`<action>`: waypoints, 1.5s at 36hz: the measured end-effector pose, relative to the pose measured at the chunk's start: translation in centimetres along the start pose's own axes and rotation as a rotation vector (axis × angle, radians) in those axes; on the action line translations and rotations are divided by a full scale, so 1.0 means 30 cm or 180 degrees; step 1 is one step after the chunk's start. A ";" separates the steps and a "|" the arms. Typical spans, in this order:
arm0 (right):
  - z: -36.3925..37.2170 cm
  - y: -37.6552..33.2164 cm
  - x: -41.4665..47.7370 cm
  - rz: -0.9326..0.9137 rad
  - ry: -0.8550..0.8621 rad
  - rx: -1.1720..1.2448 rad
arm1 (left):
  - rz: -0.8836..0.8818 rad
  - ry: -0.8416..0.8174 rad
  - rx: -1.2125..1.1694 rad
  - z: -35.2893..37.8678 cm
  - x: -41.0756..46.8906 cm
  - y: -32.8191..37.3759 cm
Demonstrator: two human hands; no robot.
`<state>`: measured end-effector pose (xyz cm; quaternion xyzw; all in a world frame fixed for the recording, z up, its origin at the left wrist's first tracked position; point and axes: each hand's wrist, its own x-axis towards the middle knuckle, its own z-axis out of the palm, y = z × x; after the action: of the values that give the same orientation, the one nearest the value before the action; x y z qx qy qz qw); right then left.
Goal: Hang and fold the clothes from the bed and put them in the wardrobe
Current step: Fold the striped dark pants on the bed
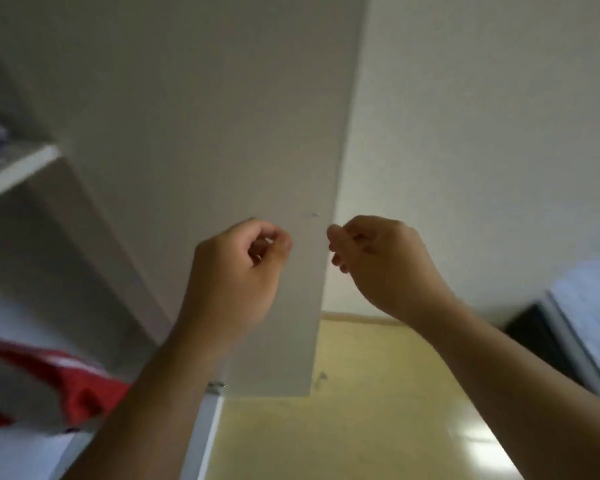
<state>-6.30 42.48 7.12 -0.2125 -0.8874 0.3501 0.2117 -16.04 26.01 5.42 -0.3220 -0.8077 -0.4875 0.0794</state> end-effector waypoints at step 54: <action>-1.906 3.623 -0.247 0.4899 0.2064 0.0526 | 0.1593 -0.5511 0.1370 4.632 -0.192 1.284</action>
<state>54.67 141.20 -33.84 -0.8326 -0.3613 0.3823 0.1733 37.27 152.22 -39.94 -0.7173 -0.5654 0.1148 -0.3906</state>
